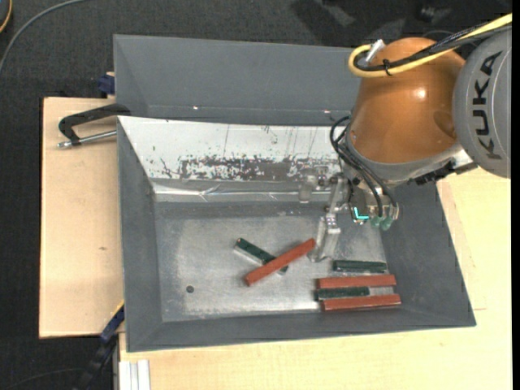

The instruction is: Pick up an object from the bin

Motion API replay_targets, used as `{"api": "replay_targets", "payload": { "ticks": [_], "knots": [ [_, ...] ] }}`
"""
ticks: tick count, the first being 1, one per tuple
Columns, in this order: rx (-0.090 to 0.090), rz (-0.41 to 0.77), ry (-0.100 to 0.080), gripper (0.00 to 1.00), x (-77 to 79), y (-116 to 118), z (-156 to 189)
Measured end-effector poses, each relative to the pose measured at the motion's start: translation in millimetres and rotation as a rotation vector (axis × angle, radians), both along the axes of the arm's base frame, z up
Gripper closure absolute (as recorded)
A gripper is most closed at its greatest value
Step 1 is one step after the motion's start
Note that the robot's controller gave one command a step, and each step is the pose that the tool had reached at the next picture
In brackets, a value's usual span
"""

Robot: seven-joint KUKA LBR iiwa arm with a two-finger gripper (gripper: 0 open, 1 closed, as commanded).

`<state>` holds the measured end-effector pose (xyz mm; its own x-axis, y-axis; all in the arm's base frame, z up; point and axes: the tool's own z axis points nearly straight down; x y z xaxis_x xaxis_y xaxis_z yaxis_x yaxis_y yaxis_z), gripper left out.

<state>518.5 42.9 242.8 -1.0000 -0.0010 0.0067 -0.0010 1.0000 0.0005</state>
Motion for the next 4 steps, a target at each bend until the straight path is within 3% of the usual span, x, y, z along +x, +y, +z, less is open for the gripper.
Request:
{"api": "replay_targets", "payload": {
  "ticks": [1, 2, 3, 4],
  "knots": [
    [0.001, 0.15, 0.0, 0.0, 5.9, 26.4, -144.1],
    [0.0, -0.042, -0.003, 0.0, -4.2, 27.9, -173.2],
    [0.001, -0.043, -0.006, 1.0, -3.4, 27.7, -172.4],
    [0.001, -0.067, -0.022, 1.0, 9.5, -2.7, -26.5]
  ]
}}
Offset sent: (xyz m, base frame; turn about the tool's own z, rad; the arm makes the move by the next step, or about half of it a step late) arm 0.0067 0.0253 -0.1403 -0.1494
